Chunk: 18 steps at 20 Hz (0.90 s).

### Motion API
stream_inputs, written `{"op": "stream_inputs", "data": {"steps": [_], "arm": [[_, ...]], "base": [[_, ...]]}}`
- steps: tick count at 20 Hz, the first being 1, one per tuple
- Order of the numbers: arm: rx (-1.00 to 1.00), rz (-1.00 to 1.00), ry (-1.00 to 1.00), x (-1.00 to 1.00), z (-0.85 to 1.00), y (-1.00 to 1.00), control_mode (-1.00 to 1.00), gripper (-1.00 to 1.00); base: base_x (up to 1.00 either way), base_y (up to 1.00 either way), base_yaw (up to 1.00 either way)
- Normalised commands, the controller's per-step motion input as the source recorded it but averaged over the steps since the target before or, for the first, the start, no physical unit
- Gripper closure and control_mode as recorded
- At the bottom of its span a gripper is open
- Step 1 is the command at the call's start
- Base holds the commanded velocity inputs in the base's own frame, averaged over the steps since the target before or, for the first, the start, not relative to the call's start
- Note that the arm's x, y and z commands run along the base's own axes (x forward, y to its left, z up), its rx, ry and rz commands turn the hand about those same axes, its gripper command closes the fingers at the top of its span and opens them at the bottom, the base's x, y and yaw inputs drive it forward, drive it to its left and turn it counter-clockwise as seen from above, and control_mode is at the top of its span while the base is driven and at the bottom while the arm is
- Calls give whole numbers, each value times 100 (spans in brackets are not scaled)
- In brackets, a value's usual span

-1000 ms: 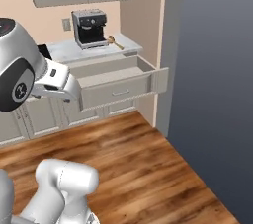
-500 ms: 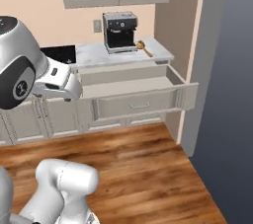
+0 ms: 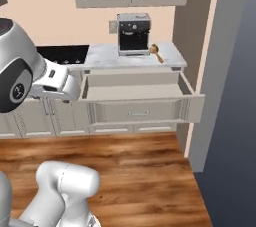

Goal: Organize the utensils by type. Pick up the wooden spoons from the counter and place them in the open cabinet. Then pick up the metallic utensils from the counter and place them in the open drawer.

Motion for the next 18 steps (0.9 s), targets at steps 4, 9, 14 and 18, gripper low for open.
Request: {"op": "stream_inputs", "data": {"steps": [4, 9, 14, 18], "arm": [[0, 0, 0, 0, 0, 0, 100, -100], [0, 0, 0, 0, 0, 0, 100, -100], [0, 0, 0, 0, 0, 0, 100, -100], [0, 0, 0, 0, 0, 0, 100, -100]], "base": [[4, -79, 5], [45, -19, 20], [60, -42, 20], [51, -68, 8]]}}
